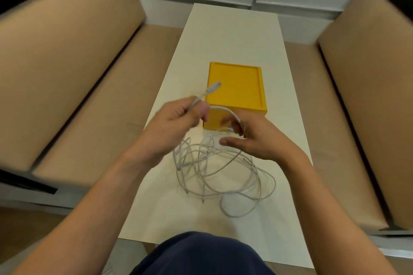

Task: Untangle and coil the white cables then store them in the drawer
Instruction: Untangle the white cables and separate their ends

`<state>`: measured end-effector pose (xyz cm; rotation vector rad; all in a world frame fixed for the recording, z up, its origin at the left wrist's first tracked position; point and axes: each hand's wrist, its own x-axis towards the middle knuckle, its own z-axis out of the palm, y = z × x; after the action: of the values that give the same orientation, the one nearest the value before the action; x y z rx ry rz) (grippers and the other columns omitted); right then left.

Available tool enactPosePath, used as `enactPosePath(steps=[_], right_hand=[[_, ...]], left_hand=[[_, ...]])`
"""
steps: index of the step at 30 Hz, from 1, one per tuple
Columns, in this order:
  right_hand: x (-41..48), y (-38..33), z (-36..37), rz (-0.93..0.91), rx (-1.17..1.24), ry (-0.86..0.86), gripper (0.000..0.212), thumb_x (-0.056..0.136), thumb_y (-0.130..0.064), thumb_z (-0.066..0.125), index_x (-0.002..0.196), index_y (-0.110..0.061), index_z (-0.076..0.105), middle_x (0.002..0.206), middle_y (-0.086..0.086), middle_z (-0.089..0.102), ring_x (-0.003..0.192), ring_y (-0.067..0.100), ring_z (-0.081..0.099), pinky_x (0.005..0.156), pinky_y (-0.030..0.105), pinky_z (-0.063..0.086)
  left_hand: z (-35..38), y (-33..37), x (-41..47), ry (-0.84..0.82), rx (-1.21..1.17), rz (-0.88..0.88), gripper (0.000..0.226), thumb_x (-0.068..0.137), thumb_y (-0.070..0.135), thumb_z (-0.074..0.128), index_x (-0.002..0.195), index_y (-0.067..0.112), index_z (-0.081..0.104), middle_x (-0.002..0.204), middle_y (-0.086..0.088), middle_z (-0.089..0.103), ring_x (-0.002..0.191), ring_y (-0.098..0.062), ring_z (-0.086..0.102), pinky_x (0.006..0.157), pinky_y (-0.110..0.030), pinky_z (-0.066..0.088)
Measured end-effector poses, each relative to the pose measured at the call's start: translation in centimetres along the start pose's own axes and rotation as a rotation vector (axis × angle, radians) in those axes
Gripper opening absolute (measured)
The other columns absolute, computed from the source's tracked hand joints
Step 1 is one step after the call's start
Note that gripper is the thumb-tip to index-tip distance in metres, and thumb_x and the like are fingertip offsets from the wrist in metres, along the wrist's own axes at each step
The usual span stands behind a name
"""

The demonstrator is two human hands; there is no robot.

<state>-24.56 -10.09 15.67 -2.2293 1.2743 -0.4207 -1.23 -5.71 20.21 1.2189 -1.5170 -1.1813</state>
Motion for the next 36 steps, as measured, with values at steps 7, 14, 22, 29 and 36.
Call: enactPosePath(steps=[7, 14, 22, 29, 36], right_hand=[[-0.8, 2.3, -0.3, 0.374, -0.004, 0.104, 0.045, 0.104, -0.061, 0.039, 0.073, -0.038, 0.062, 0.061, -0.004, 0.058, 0.066, 0.022, 0.06, 0.06, 0.037, 0.044], [-2.0, -0.8, -1.7, 0.011, 0.449, 0.847, 0.006, 0.093, -0.026, 0.077, 0.09, -0.023, 0.073, 0.072, 0.008, 0.066, 0.067, 0.028, 0.063, 0.063, 0.039, 0.054], [-1.1, -1.1, 0.6, -0.042, 0.069, 0.597, 0.012, 0.1, -0.024, 0.067, 0.098, -0.015, 0.075, 0.078, -0.001, 0.063, 0.068, 0.01, 0.055, 0.063, 0.037, 0.048], [-0.8, -3.6, 1.8, -0.082, 0.294, 0.418, 0.02, 0.103, -0.026, 0.061, 0.113, -0.02, 0.077, 0.104, -0.008, 0.076, 0.091, 0.008, 0.067, 0.074, 0.027, 0.053], [-1.6, -2.4, 4.5, 0.122, 0.582, 0.5, 0.039, 0.086, -0.035, 0.082, 0.115, -0.029, 0.057, 0.073, -0.012, 0.047, 0.067, 0.01, 0.046, 0.061, 0.037, 0.043]], left_hand=[[-2.9, 1.6, -1.5, 0.11, 0.058, 0.052, 0.033, 0.099, 0.034, 0.056, 0.075, 0.014, 0.066, 0.056, 0.014, 0.034, 0.053, -0.005, 0.032, 0.051, -0.019, 0.027], [-2.0, -4.3, -0.7, 0.05, 0.535, -0.176, 0.032, 0.105, 0.031, 0.055, 0.076, 0.024, 0.067, 0.043, 0.012, 0.042, 0.046, -0.009, 0.038, 0.049, -0.027, 0.027], [1.3, -3.2, 0.5, 0.258, 0.32, -0.04, 0.029, 0.094, 0.047, 0.068, 0.082, 0.023, 0.06, 0.053, 0.01, 0.04, 0.053, -0.009, 0.037, 0.052, -0.028, 0.029], [2.6, -2.8, 1.4, -0.057, 0.215, -0.02, 0.007, 0.094, 0.047, 0.069, 0.095, 0.044, 0.076, 0.054, 0.004, 0.041, 0.055, -0.007, 0.039, 0.057, -0.026, 0.028], [1.5, -1.4, 2.5, 0.123, 0.141, -0.017, 0.023, 0.101, 0.031, 0.064, 0.089, 0.017, 0.079, 0.053, 0.017, 0.059, 0.055, 0.005, 0.052, 0.06, -0.013, 0.039]])
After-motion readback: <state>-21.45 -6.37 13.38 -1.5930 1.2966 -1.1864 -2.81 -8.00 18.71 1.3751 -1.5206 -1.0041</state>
